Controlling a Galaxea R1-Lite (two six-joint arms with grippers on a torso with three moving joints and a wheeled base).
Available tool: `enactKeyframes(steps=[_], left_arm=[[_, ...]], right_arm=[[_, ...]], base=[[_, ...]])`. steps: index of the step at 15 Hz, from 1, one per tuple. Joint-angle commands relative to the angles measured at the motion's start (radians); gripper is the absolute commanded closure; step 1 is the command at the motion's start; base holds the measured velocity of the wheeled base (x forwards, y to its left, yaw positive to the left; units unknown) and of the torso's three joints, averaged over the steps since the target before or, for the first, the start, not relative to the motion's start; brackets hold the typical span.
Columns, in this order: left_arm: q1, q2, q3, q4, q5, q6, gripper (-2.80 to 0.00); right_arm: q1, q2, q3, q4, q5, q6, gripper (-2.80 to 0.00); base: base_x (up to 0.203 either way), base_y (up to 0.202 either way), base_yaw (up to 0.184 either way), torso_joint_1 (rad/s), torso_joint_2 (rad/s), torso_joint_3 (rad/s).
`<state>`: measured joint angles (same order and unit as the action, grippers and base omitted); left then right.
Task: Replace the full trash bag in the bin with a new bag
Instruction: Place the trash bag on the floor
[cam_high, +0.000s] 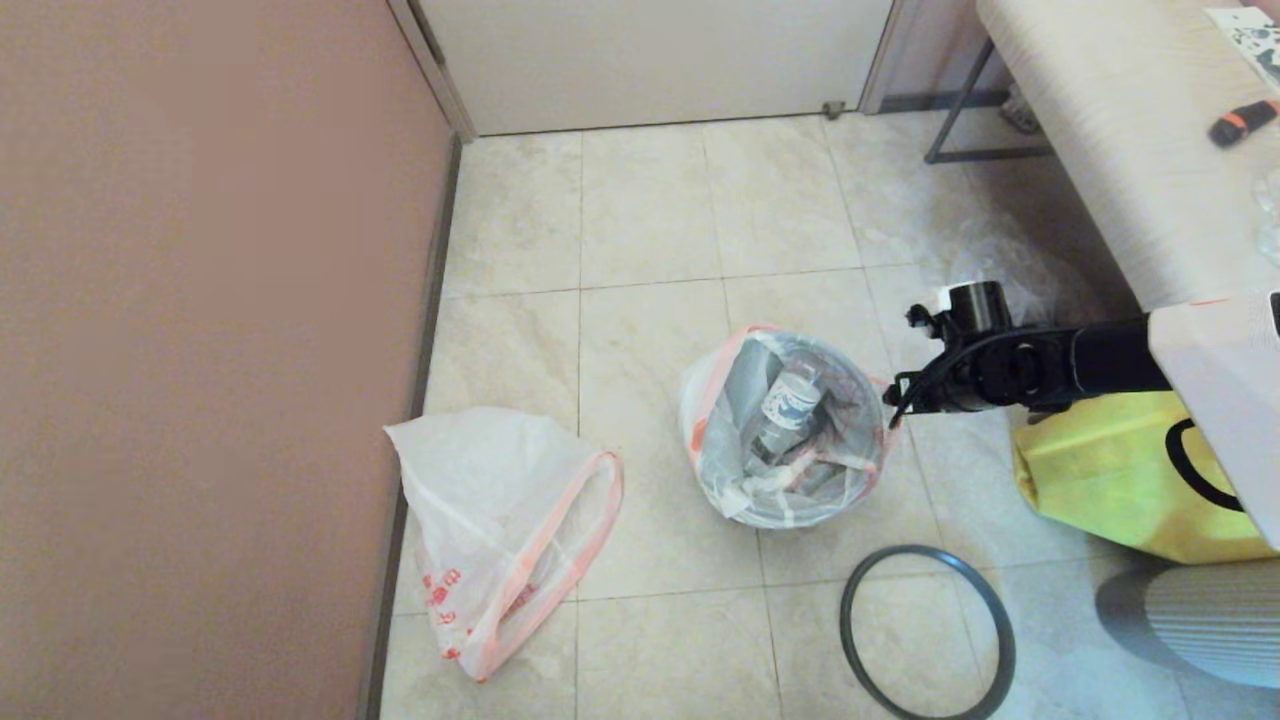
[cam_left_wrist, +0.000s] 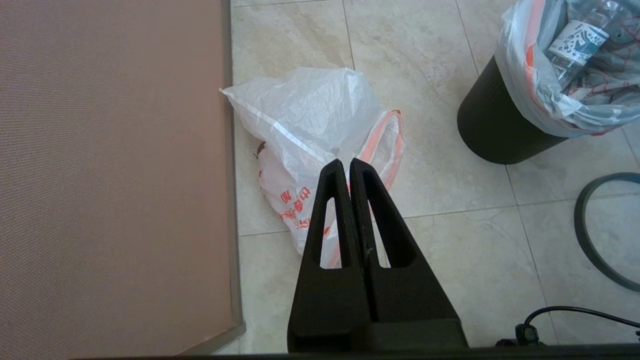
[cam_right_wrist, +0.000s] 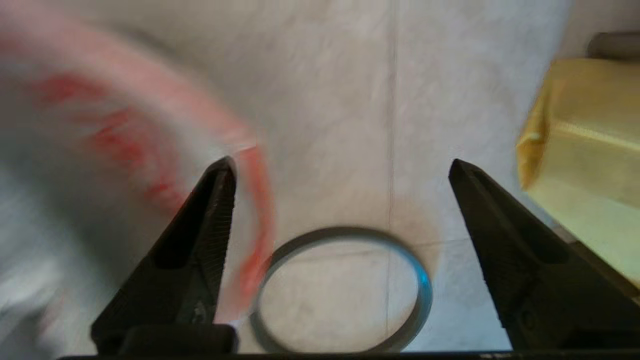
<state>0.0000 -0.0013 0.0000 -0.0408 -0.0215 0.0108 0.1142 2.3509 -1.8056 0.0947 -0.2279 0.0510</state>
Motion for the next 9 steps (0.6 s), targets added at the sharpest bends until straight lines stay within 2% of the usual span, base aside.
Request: enactKeyframes(steps=[1, 9], left_arm=[[0.000, 0.000, 0.014, -0.001, 0.000, 0.000, 0.00], [0.000, 0.000, 0.014, -0.001, 0.000, 0.000, 0.00]], right_arm=[[-0.020, 0.030, -0.012, 0.002, -0.003, 0.001, -2.80], [-0.033, 0.034, 0.001, 0.017, -0.016, 0.004, -2.80]], base=[[0.000, 0.000, 0.000, 0.000, 0.00, 0.000], [0.000, 0.000, 0.000, 0.000, 0.00, 0.000]])
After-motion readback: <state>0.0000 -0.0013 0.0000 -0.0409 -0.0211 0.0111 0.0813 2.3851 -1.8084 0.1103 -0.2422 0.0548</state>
